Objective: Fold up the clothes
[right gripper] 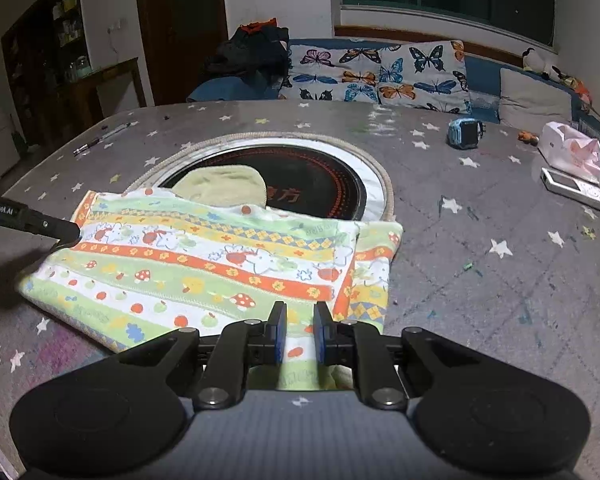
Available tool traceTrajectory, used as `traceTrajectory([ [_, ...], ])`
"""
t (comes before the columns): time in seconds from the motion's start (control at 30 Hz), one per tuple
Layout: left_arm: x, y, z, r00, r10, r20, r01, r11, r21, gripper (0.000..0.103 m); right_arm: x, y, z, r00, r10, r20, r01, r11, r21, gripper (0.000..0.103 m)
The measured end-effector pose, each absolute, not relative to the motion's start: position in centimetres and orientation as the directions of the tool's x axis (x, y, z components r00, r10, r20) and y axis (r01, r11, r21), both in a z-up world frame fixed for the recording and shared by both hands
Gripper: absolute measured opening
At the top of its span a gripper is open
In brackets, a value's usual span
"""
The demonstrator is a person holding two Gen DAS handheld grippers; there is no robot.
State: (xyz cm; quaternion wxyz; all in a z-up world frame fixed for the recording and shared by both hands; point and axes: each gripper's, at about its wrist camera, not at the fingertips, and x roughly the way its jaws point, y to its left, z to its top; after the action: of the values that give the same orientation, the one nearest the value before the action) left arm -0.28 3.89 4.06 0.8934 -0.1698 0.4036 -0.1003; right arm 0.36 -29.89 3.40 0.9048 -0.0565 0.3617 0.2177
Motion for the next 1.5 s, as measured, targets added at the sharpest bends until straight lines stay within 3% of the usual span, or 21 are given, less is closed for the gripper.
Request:
traceTrajectory([
  [0.3, 1.7, 4.9, 3.6, 0.659, -0.264, -0.704, -0.017, 0.931, -0.366, 0.014, 2.1, -26.6, 4.3, 0.638, 0.415, -0.648, -0.494, 0.867, 0.068, 0.014],
  [0.63, 1.5, 5.1, 4.0, 0.659, -0.26, -0.706, -0.021, 0.932, -0.363, 0.015, 3.8, -22.8, 3.1, 0.597, 0.43, -0.677, -0.544, 0.838, 0.053, 0.015],
  [0.73, 0.9, 5.0, 4.4, 0.664, -0.238, -0.709, -0.027, 0.94, -0.34, 0.03, 2.8, -22.6, 3.8, 0.605, 0.441, -0.663, -0.56, 0.828, 0.039, 0.021],
  [0.87, 0.2, 5.0, 4.6, 0.663, -0.233, -0.711, -0.039, 0.938, -0.343, 0.036, 0.5, -21.5, 4.9, 0.599, 0.473, -0.646, -0.617, 0.787, 0.005, 0.024],
  [0.97, -0.4, 5.2, 4.8, 0.67, -0.213, -0.711, -0.069, 0.936, -0.345, 0.049, -1.3, -20.0, 5.4, 0.567, 0.513, -0.644, -0.677, 0.735, -0.01, 0.026],
  [1.23, -2.1, 6.2, 4.5, 0.673, -0.193, -0.714, -0.128, 0.92, -0.37, 0.059, -6.4, -14.5, 5.7, 0.457, 0.603, -0.654, -0.838, 0.538, -0.09, 0.031],
  [1.5, -2.9, 7.3, 4.6, 0.687, -0.198, -0.699, -0.169, 0.893, -0.418, 0.071, -8.9, -9.6, 4.4, 0.418, 0.602, -0.68, -0.892, 0.413, -0.182, 0.032],
])
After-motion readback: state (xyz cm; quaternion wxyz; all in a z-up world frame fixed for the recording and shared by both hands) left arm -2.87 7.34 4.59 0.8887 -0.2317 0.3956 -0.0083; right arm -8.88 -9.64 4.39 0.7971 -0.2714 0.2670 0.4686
